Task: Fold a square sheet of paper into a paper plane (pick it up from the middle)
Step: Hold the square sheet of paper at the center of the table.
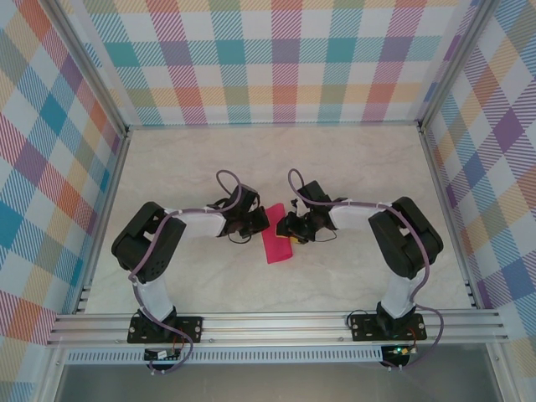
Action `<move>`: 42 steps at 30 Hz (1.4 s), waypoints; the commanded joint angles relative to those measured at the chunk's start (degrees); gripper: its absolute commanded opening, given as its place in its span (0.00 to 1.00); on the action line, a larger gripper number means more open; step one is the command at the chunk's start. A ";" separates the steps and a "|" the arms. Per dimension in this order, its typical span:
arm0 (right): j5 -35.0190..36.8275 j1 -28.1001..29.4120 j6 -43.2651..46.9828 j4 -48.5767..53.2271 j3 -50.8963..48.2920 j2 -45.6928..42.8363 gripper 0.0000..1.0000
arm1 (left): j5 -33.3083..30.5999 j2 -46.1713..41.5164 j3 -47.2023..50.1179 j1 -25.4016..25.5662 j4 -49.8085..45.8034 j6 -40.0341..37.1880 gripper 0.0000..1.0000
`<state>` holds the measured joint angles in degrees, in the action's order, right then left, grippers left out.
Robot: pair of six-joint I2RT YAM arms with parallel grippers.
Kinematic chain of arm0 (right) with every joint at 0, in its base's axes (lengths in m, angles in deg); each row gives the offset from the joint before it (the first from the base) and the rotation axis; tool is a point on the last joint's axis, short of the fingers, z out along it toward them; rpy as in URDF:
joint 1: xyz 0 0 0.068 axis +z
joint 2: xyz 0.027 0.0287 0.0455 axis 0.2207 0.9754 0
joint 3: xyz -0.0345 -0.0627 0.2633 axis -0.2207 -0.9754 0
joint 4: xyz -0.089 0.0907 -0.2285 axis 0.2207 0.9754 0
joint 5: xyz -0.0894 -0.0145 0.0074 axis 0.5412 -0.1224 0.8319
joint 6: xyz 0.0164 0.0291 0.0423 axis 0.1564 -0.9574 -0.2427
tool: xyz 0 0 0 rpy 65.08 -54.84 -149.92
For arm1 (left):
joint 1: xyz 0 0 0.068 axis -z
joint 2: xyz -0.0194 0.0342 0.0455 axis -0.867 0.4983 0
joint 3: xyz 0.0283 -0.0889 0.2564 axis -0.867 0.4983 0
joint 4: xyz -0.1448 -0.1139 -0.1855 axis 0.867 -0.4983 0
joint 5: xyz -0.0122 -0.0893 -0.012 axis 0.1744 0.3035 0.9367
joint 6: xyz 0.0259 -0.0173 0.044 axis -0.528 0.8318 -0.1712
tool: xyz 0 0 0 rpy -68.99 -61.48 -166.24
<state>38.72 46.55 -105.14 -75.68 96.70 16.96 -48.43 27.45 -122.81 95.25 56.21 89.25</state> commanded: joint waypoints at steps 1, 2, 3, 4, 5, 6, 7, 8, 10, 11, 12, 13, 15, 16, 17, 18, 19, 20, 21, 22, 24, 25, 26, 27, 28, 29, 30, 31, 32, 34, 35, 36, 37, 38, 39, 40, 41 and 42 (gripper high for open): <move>0.69 -0.18 3.19 5.42 1.42 -4.74 0.50 | -2.37 1.70 -1.37 0.71 -7.27 -2.48 0.02; 1.80 -0.23 4.19 6.66 1.84 -5.75 0.53 | -2.36 1.72 -1.64 0.71 -7.70 -2.82 0.02; 3.15 -0.29 5.51 8.38 2.55 -6.26 0.56 | -2.36 1.78 -1.81 0.72 -7.99 -2.97 0.02; 4.68 -0.22 6.62 10.27 3.38 -6.36 0.57 | -2.34 1.87 -2.01 0.72 -8.19 -3.15 0.02; 6.39 -0.28 7.88 11.87 4.39 -6.18 0.58 | -2.07 2.06 -2.34 0.71 -8.39 -3.24 0.02; 7.76 -0.29 9.05 13.02 5.08 -5.70 0.59 | -1.80 2.16 -2.61 0.72 -8.39 -3.42 0.02; 8.85 -0.30 10.06 14.06 5.89 -5.07 0.60 | -1.55 2.38 -2.69 0.72 -8.23 -3.38 0.02; 9.48 -0.31 11.04 14.95 6.81 -4.21 0.60 | -1.33 2.53 -2.86 0.72 -8.13 -3.30 0.02; 9.79 -0.29 12.35 15.84 8.49 -2.42 0.62 | -1.05 2.69 -3.13 0.81 -7.96 -3.32 0.01; 9.22 -0.22 13.06 16.00 9.36 -1.53 0.62 | -0.98 2.76 -3.32 0.90 -7.95 -3.31 0.01; 8.45 -0.23 13.81 16.04 10.09 -0.65 0.63 | -0.97 2.82 -3.41 0.90 -7.98 -3.29 0.01; 7.92 -0.23 14.15 16.12 10.67 0.13 0.63 | -0.99 2.85 -3.58 0.90 -7.95 -3.24 0.01; 6.90 -0.22 15.21 16.61 12.27 1.74 0.64 | -0.87 2.98 -3.74 0.99 -7.95 -3.22 0.01; 6.36 -0.23 15.64 16.90 12.86 2.44 0.64 | -0.74 3.05 -3.92 0.99 -7.95 -3.19 0.01; 6.19 -0.14 15.99 17.17 13.46 3.21 0.64 | -0.61 3.03 -4.06 0.99 -7.95 -3.15 0.01; 6.19 -0.14 16.18 17.76 14.08 3.99 0.64 | -0.67 3.11 -4.13 0.99 -7.95 -3.09 0.01; 6.06 -0.14 16.53 18.07 14.57 4.56 0.64 | -0.61 3.04 -4.22 0.99 -7.95 -3.06 0.01; 5.56 -0.14 16.96 18.17 14.81 5.00 0.63 | -0.53 3.04 -4.32 0.99 -7.99 -2.92 0.02; 5.11 -0.21 17.33 18.04 14.73 5.18 0.62 | -0.52 2.96 -4.49 1.08 -7.94 -2.98 0.02; 4.92 -0.15 17.52 18.03 14.73 5.40 0.61 | -0.43 2.82 -4.66 1.07 -8.04 -2.81 0.03; 4.86 -0.14 17.84 17.90 14.39 5.76 0.59 | -0.43 2.71 -4.98 1.03 -8.04 -2.74 0.04; 4.78 -0.14 17.99 17.78 14.30 5.97 0.58 | -0.45 2.67 -5.16 1.06 -8.11 -2.80 0.05; 4.99 -0.14 17.99 17.78 14.12 6.23 0.56 | -0.43 2.60 -5.40 1.08 -8.13 -2.69 0.06; 5.15 -0.14 17.89 17.75 13.93 6.50 0.55 | -0.48 2.45 -5.66 1.07 -8.15 -2.65 0.07; 5.18 -0.14 17.79 17.55 13.75 6.72 0.53 | -0.50 2.43 -5.90 1.08 -8.13 -2.51 0.07; 5.30 -0.12 17.58 17.28 13.49 6.86 0.51 | -0.48 2.23 -6.04 1.01 -8.13 -2.39 0.08; 5.47 -0.14 17.29 16.81 13.10 6.95 0.50 | -0.44 2.00 -6.22 1.06 -7.97 -2.17 0.09; 5.63 -0.14 17.00 16.40 12.83 6.95 0.48 | -0.56 1.67 -6.34 1.08 -7.95 -1.97 0.11; 6.03 -0.14 16.55 16.00 12.53 6.95 0.46 | -0.90 1.19 -6.39 1.08 -8.08 -1.83 0.13; 6.60 -0.14 15.61 15.35 12.00 7.03 0.44 | -1.71 0.03 -6.31 0.94 -8.11 -1.63 0.17; 6.70 -0.15 15.24 15.00 11.77 7.04 0.43 | -2.19 -0.56 -6.23 0.99 -8.20 -1.60 0.20; 6.84 -0.14 14.70 14.79 11.59 7.14 0.42 | -2.64 -1.10 -6.16 0.99 -8.34 -1.56 0.22; 6.95 -0.14 14.37 14.55 11.47 7.26 0.41 | -3.01 -1.51 -6.09 0.99 -8.52 -1.56 0.24; 7.12 -0.17 14.01 14.41 11.36 7.30 0.41 | -3.47 -1.94 -6.04 0.99 -8.81 -1.54 0.27; 7.37 -0.21 13.60 14.41 11.20 7.34 0.41 | -3.88 -2.35 -5.83 0.99 -8.96 -1.47 0.30; 7.72 -0.21 13.34 14.21 10.96 7.30 0.40 | -4.10 -2.72 -5.42 0.97 -8.79 -1.24 0.32; 8.00 -0.23 12.95 14.05 10.64 7.25 0.40 | -4.37 -3.18 -5.08 0.90 -8.58 -1.22 0.34; 8.36 -0.23 12.58 13.84 10.37 7.17 0.40 | -4.57 -3.49 -4.82 0.90 -8.57 -1.12 0.36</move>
<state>45.70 46.37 -90.97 -60.60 108.91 23.01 -51.21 27.06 -127.62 95.62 48.95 87.81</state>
